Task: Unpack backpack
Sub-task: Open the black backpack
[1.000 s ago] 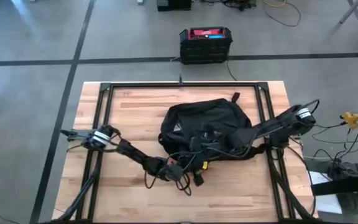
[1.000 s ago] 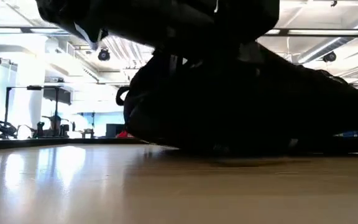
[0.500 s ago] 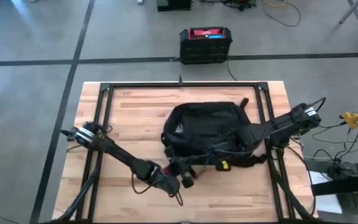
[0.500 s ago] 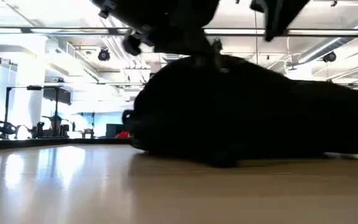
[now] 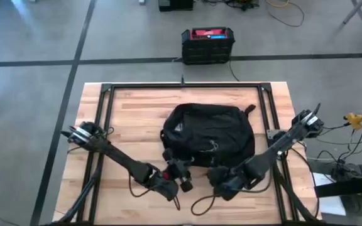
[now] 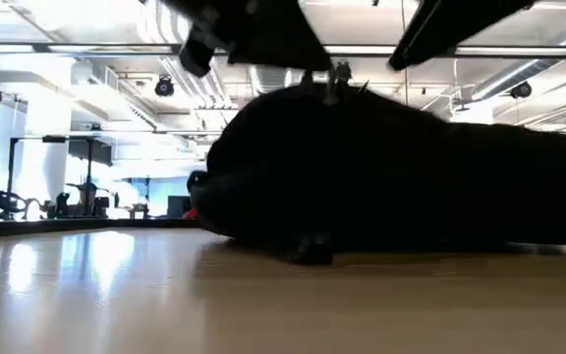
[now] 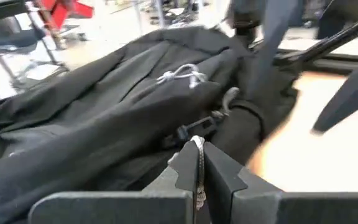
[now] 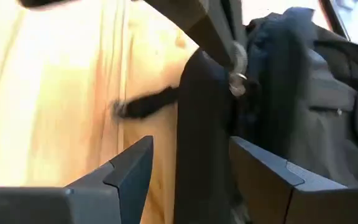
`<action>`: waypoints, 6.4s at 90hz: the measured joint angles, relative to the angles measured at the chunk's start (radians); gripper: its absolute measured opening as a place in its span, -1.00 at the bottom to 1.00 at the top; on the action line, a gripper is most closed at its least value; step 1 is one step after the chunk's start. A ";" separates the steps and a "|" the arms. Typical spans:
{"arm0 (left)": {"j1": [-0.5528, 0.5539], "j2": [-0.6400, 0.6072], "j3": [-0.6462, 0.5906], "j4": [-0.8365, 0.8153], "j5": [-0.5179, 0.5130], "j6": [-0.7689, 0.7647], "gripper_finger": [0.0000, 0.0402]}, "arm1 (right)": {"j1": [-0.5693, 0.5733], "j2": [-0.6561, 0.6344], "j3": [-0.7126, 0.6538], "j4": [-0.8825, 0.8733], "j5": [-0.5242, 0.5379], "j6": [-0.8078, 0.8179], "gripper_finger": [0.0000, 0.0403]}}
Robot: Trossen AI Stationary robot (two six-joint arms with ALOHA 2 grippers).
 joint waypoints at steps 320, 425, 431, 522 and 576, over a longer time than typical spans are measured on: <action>-0.010 -0.080 -0.173 -0.159 0.226 -0.238 -0.36 | 0.143 -0.319 -0.164 -0.194 0.151 0.239 -0.98; -0.005 0.029 -0.290 -0.283 0.194 -0.541 -0.98 | 0.179 -0.323 -0.001 -0.398 0.079 0.159 -0.96; -0.039 0.016 -0.328 -0.276 0.162 -0.625 -0.99 | 0.180 -0.323 0.025 -0.438 0.069 0.160 -0.96; -0.050 -0.458 -0.346 -0.100 0.018 0.092 -0.99 | 0.043 -0.398 0.087 -0.560 0.136 -0.013 -0.77; -0.034 -0.252 -0.348 0.206 0.016 0.079 -0.99 | -0.033 -0.259 0.051 0.137 -0.157 -0.201 0.46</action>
